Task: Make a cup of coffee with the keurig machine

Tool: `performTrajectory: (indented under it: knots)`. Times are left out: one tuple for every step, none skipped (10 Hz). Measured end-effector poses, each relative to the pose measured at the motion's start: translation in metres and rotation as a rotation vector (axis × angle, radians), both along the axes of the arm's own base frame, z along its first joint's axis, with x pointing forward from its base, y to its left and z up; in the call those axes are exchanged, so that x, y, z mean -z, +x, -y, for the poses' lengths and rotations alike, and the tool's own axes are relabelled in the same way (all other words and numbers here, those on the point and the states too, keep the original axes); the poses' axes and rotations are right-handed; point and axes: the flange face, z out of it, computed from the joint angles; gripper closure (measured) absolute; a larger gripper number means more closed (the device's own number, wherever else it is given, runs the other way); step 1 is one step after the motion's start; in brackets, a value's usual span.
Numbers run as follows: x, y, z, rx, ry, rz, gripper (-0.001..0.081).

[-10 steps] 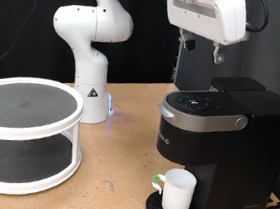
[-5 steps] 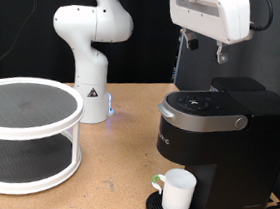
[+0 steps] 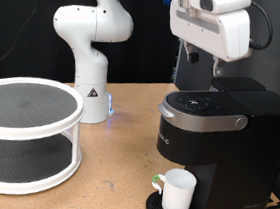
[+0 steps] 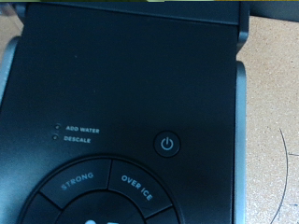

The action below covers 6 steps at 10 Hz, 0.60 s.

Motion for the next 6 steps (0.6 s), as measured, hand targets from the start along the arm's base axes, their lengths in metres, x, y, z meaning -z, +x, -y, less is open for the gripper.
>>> performTrajectory:
  knots:
    - [0.006,0.002,-0.001,-0.003,-0.005,-0.007,0.0235]
    - [0.011,0.003,-0.001,-0.007,-0.013,-0.011,0.0235]
    - [0.017,0.004,-0.002,-0.011,-0.021,-0.009,0.0434]
    - [0.022,0.005,-0.003,-0.010,-0.034,0.021,0.0434]
    - [0.030,0.005,-0.003,-0.009,-0.049,0.057,0.0569]
    - [0.038,0.002,-0.004,-0.010,-0.058,0.078,0.0739]
